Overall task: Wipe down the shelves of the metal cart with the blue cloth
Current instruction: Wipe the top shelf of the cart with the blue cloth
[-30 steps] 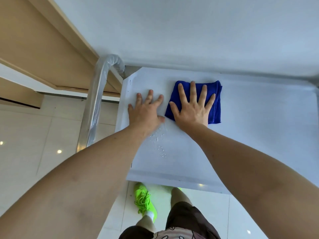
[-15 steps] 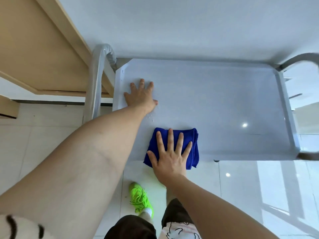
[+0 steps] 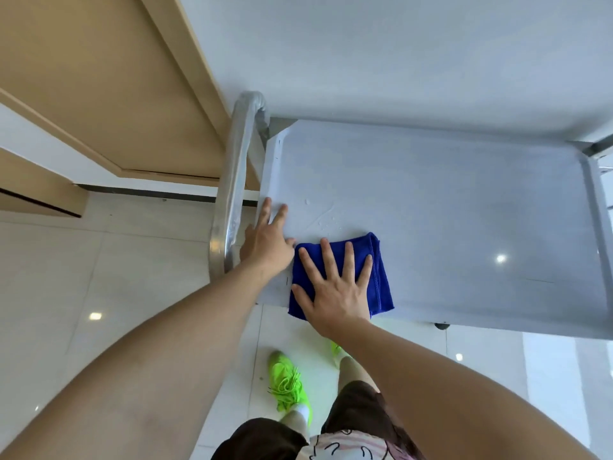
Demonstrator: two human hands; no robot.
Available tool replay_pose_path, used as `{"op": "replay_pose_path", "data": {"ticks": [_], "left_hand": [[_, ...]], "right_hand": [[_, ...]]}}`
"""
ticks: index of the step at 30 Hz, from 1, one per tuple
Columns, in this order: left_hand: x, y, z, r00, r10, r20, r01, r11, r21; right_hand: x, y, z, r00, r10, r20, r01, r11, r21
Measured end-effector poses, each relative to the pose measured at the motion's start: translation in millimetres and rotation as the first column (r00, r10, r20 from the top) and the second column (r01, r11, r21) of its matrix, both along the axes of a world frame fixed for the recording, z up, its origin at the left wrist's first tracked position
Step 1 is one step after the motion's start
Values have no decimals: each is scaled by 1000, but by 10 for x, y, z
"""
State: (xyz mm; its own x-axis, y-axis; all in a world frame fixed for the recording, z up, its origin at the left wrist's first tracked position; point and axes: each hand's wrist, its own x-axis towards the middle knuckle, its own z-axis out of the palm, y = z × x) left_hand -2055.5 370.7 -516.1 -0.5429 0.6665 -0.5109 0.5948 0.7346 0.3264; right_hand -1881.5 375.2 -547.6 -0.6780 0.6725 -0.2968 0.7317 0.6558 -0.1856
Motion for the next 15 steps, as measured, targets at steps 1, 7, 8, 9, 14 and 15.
{"op": "replay_pose_path", "data": {"ticks": [1, 7, 8, 9, 14, 15], "left_hand": [[-7, -2, 10, 1000, 2, 19, -2, 1000, 2], [-42, 66, 56, 999, 0, 48, 1, 1000, -23], [-31, 80, 66, 999, 7, 44, -6, 1000, -27], [-22, 90, 72, 999, 11, 39, -10, 1000, -22], [-30, 52, 28, 998, 63, 27, -65, 996, 61], [-18, 47, 20, 996, 80, 26, -81, 994, 66]], "right_hand": [[-57, 66, -16, 1000, 2, -2, -2, 1000, 8], [-568, 585, -83, 1000, -14, 3, 13, 999, 44], [-645, 666, -95, 1000, -17, -5, 17, 999, 48], [-714, 748, -106, 1000, -20, -14, 21, 998, 53], [-1109, 1152, -121, 998, -24, -51, 28, 997, 72], [-1195, 1228, -126, 998, -28, -54, 32, 997, 72]]}}
